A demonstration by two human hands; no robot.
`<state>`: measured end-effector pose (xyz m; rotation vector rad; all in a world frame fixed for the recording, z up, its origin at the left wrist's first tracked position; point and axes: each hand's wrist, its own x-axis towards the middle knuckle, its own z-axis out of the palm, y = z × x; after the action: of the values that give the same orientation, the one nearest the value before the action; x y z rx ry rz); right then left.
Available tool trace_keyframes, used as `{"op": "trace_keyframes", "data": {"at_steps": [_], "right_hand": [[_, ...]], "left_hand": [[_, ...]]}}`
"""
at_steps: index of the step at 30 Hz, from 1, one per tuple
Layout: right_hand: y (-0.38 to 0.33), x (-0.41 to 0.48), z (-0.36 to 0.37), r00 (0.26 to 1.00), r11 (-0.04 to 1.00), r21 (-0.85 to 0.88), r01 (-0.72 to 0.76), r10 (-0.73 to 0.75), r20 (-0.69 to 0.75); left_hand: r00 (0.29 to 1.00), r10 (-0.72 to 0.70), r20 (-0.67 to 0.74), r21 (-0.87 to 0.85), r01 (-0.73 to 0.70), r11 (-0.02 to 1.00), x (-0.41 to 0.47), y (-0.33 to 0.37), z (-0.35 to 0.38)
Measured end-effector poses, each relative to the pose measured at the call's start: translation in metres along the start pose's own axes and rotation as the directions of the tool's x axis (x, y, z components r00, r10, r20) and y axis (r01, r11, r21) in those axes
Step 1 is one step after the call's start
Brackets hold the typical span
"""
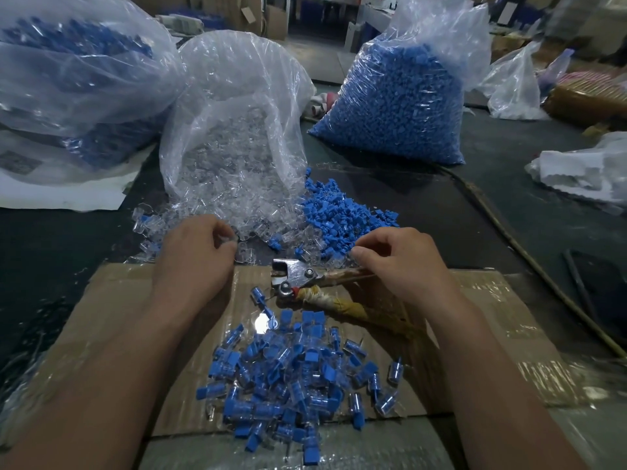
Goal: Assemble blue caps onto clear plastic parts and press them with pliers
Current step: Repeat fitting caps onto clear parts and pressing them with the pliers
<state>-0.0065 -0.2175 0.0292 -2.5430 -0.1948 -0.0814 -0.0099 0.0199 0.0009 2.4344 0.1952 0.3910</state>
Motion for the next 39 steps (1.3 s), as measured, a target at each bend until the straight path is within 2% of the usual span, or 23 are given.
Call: {"op": "trace_keyframes", "data": {"at_steps": [3,6,11,14,17,21,27,35,39], "right_hand": [[0.004,0.001,-0.001,0.999,1.000,0.005,-0.028,0.028,-0.045],[0.008,0.003,-0.001,0.995,0.998,0.008,-0.057,0.058,-0.086],[0.015,0.007,0.002,0.985,0.994,0.006,-0.105,0.105,-0.135],[0.016,0.009,0.005,0.982,0.996,0.016,-0.083,0.084,-0.166],[0.010,0.013,0.010,0.988,1.000,0.002,0.020,-0.019,-0.151],[0.004,0.021,0.023,0.989,0.979,-0.142,0.144,-0.149,-0.024],[0.002,0.028,0.033,0.984,0.955,-0.239,0.177,-0.167,0.059],[-0.001,0.024,0.031,0.977,0.951,-0.232,0.203,-0.214,-0.023],[-0.002,0.020,0.026,0.972,0.973,-0.121,0.196,-0.208,-0.105]], "left_hand": [[1.000,0.028,-0.013,-0.165,-0.029,0.986,-0.007,0.009,-0.003],[0.999,0.013,0.050,-0.367,0.006,0.930,-0.016,0.018,-0.002],[0.992,0.016,0.123,-0.547,0.054,0.835,-0.022,0.026,0.001],[0.986,0.016,0.165,-0.634,0.093,0.767,-0.028,0.032,-0.001],[0.985,0.025,0.171,-0.684,0.100,0.722,-0.030,0.036,-0.002],[0.988,0.033,0.152,-0.693,0.083,0.716,-0.032,0.040,-0.001],[0.985,0.052,0.166,-0.679,0.076,0.731,-0.033,0.042,-0.001],[0.982,0.044,0.186,-0.696,0.100,0.711,-0.035,0.043,-0.003],[0.980,0.009,0.197,-0.708,0.136,0.693,-0.034,0.043,-0.003]]}}
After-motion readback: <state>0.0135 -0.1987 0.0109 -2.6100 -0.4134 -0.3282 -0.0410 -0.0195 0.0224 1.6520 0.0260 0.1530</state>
